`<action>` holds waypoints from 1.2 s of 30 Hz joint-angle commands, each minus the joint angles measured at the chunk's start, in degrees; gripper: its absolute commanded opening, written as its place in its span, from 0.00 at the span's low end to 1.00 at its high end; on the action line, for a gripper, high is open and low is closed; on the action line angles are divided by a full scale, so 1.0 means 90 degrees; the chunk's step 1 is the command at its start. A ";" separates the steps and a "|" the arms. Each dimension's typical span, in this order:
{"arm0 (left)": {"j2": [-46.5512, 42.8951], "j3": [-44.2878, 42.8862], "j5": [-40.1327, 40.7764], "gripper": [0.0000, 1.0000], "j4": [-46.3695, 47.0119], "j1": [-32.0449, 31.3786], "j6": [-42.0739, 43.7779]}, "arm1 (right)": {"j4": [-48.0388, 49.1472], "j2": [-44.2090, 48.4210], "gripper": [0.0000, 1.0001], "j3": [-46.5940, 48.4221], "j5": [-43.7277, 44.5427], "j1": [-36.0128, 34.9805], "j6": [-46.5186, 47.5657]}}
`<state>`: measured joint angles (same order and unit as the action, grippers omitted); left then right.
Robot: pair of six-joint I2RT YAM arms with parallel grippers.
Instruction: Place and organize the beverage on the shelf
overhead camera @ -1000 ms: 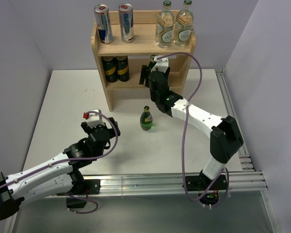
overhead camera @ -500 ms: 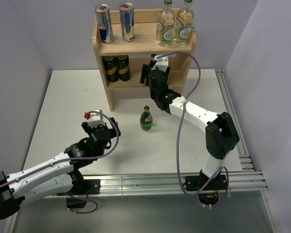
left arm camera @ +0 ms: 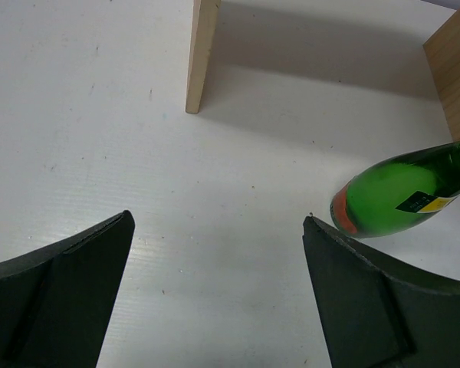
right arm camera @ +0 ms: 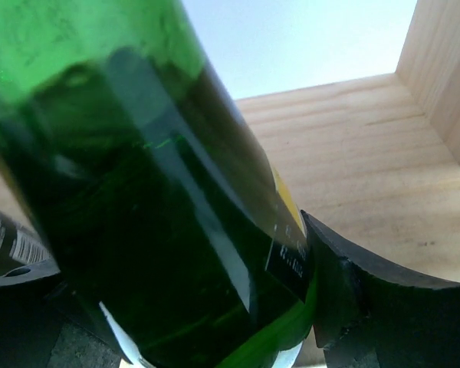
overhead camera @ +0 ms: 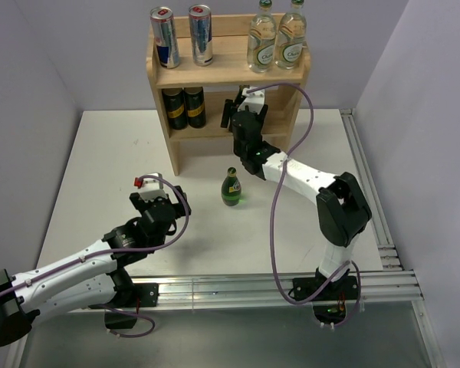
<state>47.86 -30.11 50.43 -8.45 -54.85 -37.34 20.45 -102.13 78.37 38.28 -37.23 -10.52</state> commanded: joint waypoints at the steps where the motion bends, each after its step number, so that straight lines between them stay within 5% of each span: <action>1: 0.0034 -0.0024 0.0050 0.99 0.0050 -0.0019 -0.0089 | 0.1194 -0.0136 0.00 0.0403 0.0356 0.0055 0.0192; 13: 0.0073 -0.0034 0.0080 0.99 0.0040 -0.0019 -0.0079 | 0.1224 -0.0703 0.00 0.1000 0.0580 0.0055 0.0418; 16: 0.0083 -0.0034 0.0070 0.99 0.0050 -0.0019 -0.0079 | 0.1341 -0.0664 0.38 0.0786 0.0610 0.0055 0.0456; 17: 0.0083 -0.0034 0.0070 0.99 0.0050 -0.0019 -0.0079 | 0.1351 -0.0626 0.69 0.0746 0.0619 0.0055 0.0456; 19: 0.0093 -0.0043 0.0070 0.99 0.0060 -0.0019 -0.0070 | 0.1419 -0.0577 0.99 0.0639 0.0668 0.0055 0.0476; 36: 0.0044 -0.0053 0.0119 0.99 0.0001 -0.0019 -0.0118 | 0.0474 0.0224 1.00 0.0238 -0.0444 0.0035 0.0271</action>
<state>48.64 -30.11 50.48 -8.47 -54.85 -37.36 25.78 -104.84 79.59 38.39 -37.12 -7.62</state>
